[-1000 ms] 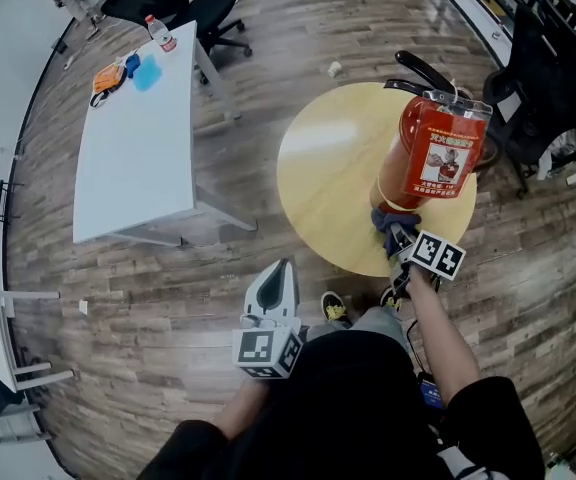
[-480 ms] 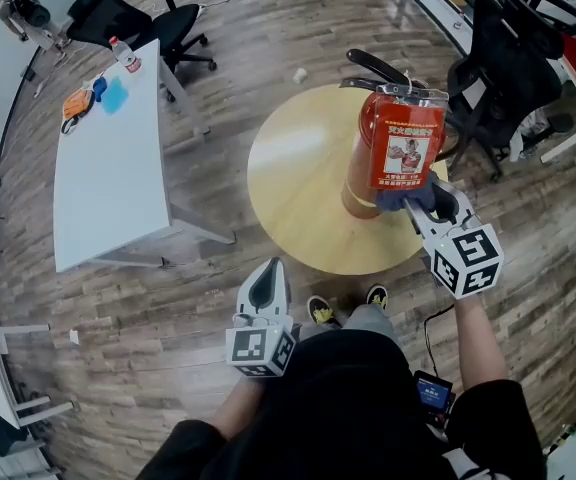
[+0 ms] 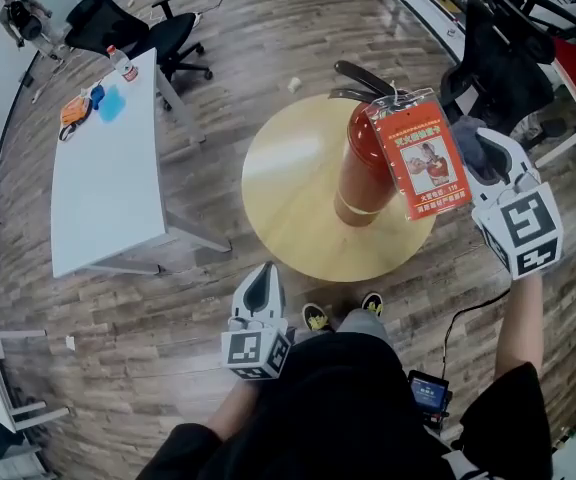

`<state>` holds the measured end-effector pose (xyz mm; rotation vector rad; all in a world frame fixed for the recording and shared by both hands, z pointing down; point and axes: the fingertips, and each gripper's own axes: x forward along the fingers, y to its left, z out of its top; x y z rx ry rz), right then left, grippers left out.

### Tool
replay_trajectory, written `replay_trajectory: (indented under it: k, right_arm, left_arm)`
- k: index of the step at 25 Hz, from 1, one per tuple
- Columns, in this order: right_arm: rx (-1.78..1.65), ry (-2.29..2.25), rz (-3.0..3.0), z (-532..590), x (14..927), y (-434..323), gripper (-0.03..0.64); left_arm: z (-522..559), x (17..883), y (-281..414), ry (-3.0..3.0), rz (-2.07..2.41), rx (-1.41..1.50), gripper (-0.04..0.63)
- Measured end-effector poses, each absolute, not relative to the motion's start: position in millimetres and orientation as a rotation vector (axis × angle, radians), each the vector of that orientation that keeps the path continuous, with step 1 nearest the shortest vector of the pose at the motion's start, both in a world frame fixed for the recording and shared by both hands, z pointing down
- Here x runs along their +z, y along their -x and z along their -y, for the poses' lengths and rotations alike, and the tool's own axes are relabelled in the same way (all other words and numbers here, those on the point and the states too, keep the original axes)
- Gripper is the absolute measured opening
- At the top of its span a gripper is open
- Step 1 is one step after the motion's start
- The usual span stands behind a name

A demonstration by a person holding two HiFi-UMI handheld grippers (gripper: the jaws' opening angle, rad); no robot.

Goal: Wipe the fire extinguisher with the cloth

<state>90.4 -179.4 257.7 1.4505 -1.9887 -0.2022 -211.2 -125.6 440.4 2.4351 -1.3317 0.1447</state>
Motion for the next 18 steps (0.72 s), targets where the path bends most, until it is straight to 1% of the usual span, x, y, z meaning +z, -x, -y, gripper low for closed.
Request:
replay_trajectory:
  k: [3,6,11,18]
  right_arm:
    - [-0.317,-1.256,1.922,188.8,242.5,-63.2,0.143]
    - [-0.259,-1.134,1.905,198.5,240.1,-51.1,0.143]
    - [-0.061,-1.099,1.976,192.2,250.6,-66.6,0.143]
    - [0.055,-1.147,2.068,182.5,276.5,-91.4,0.143]
  left_arm:
    - [126.2,438.1,209.6,-2.439,1.327,0.139,0.023]
    - [125.7,437.2,206.0,-2.444,1.321,0.136,0.023]
    - [122.9,436.1,206.3,-2.436,1.331,0.124,0.023]
    - [126.3,435.3,208.9,-2.416,1.371,0.134,0.023]
